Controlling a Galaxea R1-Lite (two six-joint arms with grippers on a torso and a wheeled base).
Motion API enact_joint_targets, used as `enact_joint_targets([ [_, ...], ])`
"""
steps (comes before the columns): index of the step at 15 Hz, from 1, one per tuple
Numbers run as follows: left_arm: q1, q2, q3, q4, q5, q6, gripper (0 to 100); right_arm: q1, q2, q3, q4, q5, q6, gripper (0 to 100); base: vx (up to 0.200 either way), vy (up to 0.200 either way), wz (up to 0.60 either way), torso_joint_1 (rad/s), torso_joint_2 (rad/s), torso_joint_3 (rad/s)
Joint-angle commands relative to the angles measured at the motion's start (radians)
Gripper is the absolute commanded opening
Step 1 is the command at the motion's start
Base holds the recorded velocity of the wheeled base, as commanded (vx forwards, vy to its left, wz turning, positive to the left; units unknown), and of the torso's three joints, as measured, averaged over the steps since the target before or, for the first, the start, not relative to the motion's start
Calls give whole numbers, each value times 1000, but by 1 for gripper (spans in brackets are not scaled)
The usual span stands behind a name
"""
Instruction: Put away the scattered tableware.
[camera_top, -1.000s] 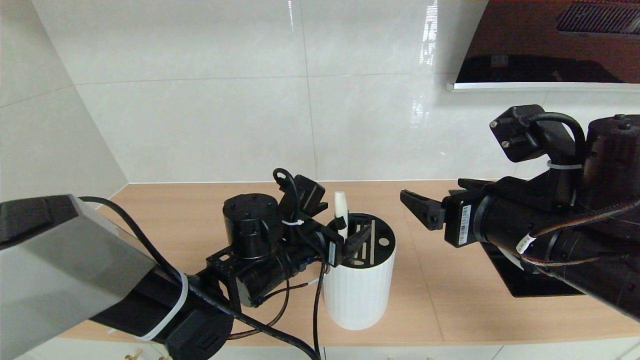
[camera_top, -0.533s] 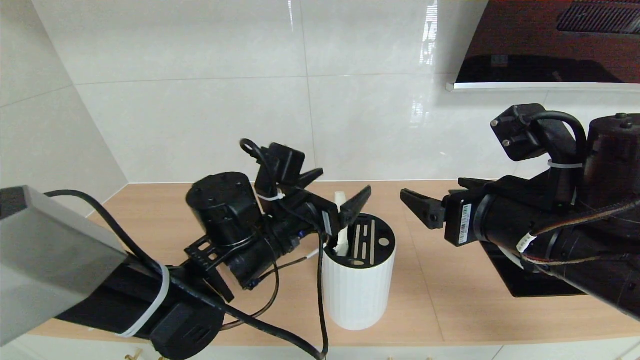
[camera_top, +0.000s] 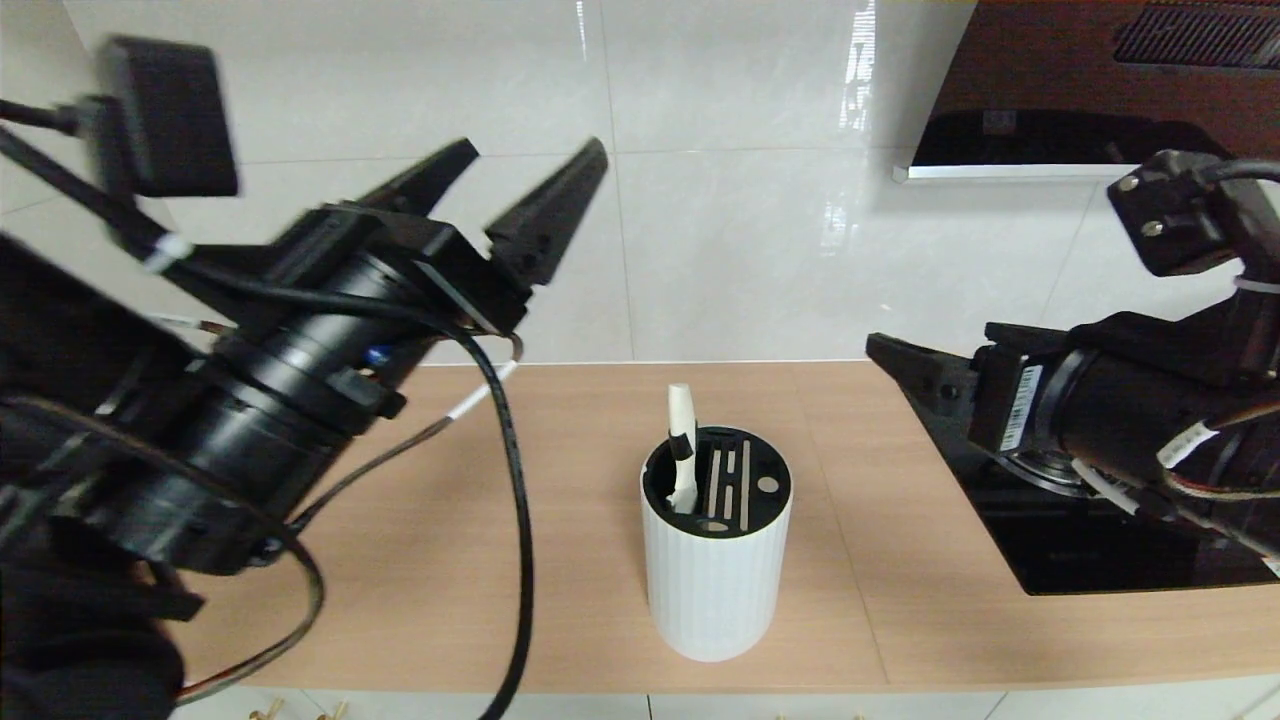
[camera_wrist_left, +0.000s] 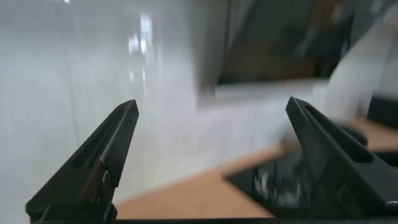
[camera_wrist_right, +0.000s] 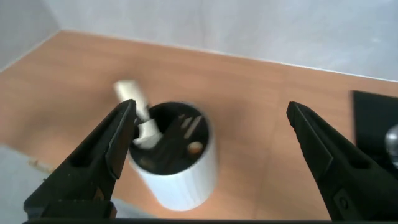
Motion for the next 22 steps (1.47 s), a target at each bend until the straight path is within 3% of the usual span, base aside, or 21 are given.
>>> enact_joint_targets([
  [1,25,-304,57,75,5,-42,100,-44,-155,80,2,1,0,100,0,0,0,0,0,0],
  [2,71,-461,131,183,5,-78,100,-84,-253,151,2,2,0,100,0,0,0,0,0,0],
  [4,114,-709,217,482,2,-92,100,-207,-388,244,4,8,-22,100,0,0,0,0,0,0],
  [6,188,-907,211,815,-1,-94,100,-327,-521,322,13,47,-49,100,0,0,0,0,0,0],
  [8,257,-1031,195,1006,-18,-94,100,-411,-656,345,100,68,-49,100,0,0,0,0,0,0],
  [12,387,-1197,248,1105,-26,-106,100,-587,-968,401,355,71,-143,100,0,0,0,0,0,0],
  [16,506,-1381,344,1172,-46,-105,100,-635,-1242,483,484,105,-245,100,0,0,0,0,0,0],
  [18,545,-1450,399,1215,-46,-98,100,-649,-1267,505,495,102,-261,100,0,0,0,0,0,0],
  [19,575,-1456,399,1197,-26,-100,100,-681,-1262,526,430,82,-255,100,0,0,0,0,0,0],
  [21,634,-1539,421,1237,-43,-65,100,-808,-1331,566,426,128,-261,100,0,0,0,0,0,0],
  [22,641,-1547,467,1253,-32,-37,100,-804,-1339,606,419,155,-259,100,0,0,0,0,0,0],
])
